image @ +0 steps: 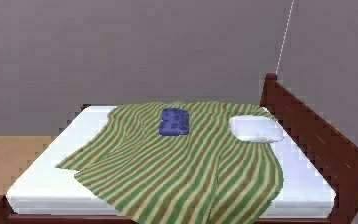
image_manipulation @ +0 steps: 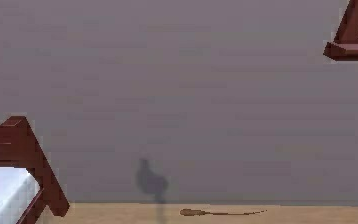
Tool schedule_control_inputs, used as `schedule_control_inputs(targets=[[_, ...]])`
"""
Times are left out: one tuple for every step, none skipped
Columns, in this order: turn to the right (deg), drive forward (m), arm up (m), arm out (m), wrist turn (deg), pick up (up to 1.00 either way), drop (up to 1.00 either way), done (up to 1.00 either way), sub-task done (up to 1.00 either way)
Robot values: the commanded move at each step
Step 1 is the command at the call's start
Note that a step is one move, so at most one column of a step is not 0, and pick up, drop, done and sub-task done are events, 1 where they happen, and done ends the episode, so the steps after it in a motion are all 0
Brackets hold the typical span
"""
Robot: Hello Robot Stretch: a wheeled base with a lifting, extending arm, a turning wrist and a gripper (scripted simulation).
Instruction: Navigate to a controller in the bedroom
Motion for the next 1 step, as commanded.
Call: schedule_control_inputs(targets=[[6.0,0.00,0.00,0.00,0.0,0.00,0.00,0.00,0.00]])
